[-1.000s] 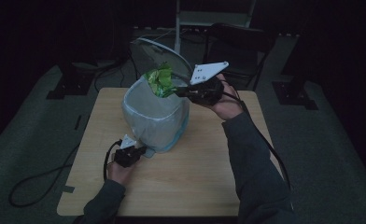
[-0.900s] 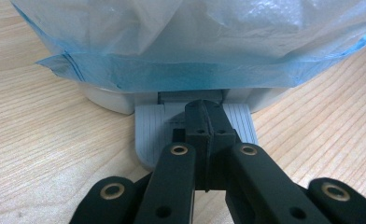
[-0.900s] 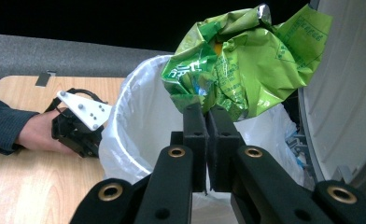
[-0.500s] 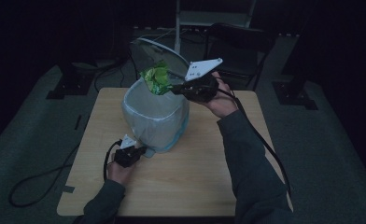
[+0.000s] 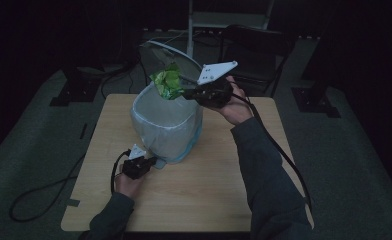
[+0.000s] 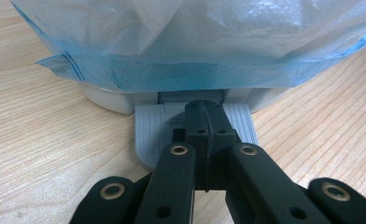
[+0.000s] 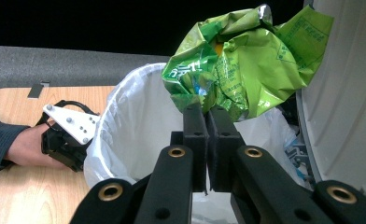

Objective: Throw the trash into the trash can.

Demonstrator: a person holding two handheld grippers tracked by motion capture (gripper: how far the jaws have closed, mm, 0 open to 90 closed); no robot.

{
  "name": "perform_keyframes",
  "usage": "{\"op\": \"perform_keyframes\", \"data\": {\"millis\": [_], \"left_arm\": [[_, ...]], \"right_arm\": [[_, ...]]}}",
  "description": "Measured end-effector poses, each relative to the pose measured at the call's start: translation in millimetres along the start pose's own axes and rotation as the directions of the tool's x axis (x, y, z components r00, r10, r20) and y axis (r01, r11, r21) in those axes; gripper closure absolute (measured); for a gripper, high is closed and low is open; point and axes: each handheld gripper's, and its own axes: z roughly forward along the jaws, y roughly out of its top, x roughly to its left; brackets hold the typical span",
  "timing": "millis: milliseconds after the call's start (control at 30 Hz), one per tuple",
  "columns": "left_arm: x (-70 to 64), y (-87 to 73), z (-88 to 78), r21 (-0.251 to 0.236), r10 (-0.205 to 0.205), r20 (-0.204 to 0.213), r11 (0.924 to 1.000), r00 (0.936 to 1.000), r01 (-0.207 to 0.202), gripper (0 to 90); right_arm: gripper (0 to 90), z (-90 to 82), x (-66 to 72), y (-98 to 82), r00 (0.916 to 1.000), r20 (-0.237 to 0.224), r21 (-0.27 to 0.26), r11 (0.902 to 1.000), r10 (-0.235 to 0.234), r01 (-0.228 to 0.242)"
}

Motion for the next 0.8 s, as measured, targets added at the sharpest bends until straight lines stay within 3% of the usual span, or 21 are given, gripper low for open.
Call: {"op": "perform_keyframes", "data": {"millis": [233, 267, 300, 333, 367, 800], "left_arm": [[0.1, 0.0, -0.1, 0.000, -0.001, 0.001, 1.0000, 1.0000, 0.001, 90.0], [0.0, 0.0, 0.0, 0.000, 0.000, 0.000, 1.0000, 1.0000, 0.000, 90.0], [0.0, 0.0, 0.0, 0.000, 0.000, 0.000, 1.0000, 1.0000, 0.000, 90.0], [0.1, 0.0, -0.1, 0.001, -0.001, 0.001, 1.0000, 1.0000, 0.001, 90.0], [0.0, 0.0, 0.0, -0.001, -0.001, 0.001, 1.0000, 1.0000, 0.001, 90.0], [0.4, -0.2, -0.1, -0.003, -0.009, 0.004, 1.0000, 1.0000, 0.009, 90.0]], "right_arm": [[85.8, 0.9, 0.1, 3.6, 1.0000, 0.002, -0.008, 1.0000, -0.001, 0.001], [76.8, 1.6, 0.4, 3.6, 1.0000, 0.004, -0.006, 1.0000, 0.000, 0.000], [76.8, 1.6, 0.4, 3.6, 1.0000, 0.004, -0.006, 1.0000, 0.000, 0.000], [62.3, 2.5, 1.0, 3.4, 1.0000, 0.006, -0.013, 0.9999, 0.002, -0.002], [59.3, 1.4, 2.3, 2.6, 0.9998, 0.012, -0.023, 0.9996, 0.014, -0.014], [55.7, -4.1, 5.2, -9.9, 0.9994, 0.024, -0.008, 0.9997, 0.023, -0.023]]}}
